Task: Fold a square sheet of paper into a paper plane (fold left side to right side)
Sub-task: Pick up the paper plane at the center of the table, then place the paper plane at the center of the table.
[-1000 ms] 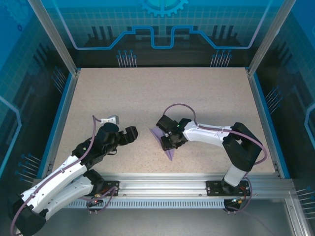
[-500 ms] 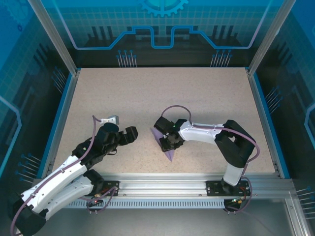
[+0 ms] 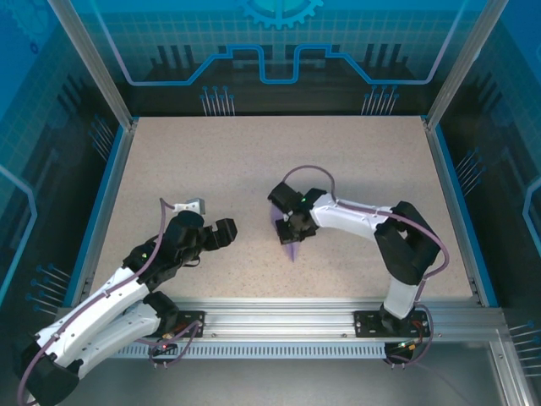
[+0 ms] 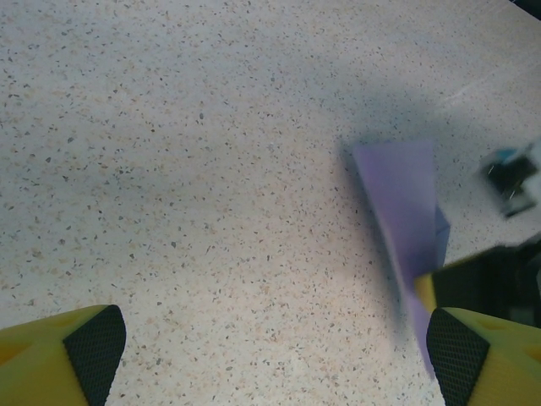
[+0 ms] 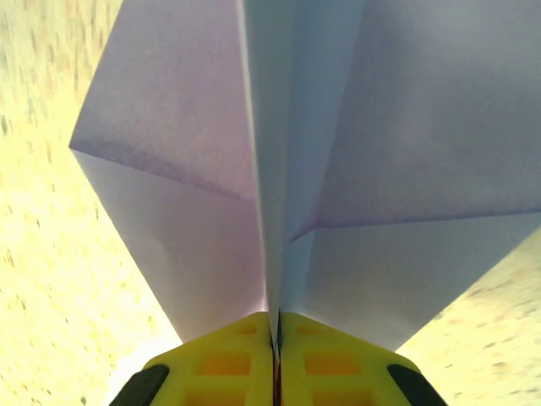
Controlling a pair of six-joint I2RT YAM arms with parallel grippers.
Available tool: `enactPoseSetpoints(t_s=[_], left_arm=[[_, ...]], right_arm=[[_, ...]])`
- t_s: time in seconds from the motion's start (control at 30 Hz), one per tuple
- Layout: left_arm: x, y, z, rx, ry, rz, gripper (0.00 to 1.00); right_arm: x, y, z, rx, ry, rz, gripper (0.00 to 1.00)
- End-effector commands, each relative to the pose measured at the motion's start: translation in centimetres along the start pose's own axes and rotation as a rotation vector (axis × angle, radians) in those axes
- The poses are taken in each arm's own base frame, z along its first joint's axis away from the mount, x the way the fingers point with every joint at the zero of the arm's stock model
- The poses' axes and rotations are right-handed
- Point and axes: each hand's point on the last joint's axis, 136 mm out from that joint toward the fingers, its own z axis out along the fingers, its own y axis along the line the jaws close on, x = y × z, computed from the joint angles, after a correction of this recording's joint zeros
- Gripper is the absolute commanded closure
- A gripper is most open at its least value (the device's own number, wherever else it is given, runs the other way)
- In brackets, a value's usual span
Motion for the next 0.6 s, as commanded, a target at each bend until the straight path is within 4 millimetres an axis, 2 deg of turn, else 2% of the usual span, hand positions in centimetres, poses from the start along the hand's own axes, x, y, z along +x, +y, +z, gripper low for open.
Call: enactPoseSetpoints(t_s=[0.0, 0.17, 0.37, 0.57], left_arm=[[-0.7, -0.5, -0.7, 0.015, -0.007, 0.030, 0.04], [-0.6, -0.5, -0.7, 0.017, 0.000, 0.036, 0.04], [-0.3, -0.6, -0.6, 0.020, 0.013, 0.038, 0.04], [-0.3, -0.6, -0.5, 0.016, 0.018, 0.042, 0.03]], right_arm=[[-2.2, -2.3, -0.4, 0.066, 0.005, 0.049, 0.92], [-6.5, -4.4, 0.7, 0.091, 0.000, 0.102, 0.92], [-10.2, -6.1, 2.6, 0.141, 0.017, 0.123, 0.92], [-10.8, -6.3, 4.0, 0.163, 0.058, 0.109, 0.89]])
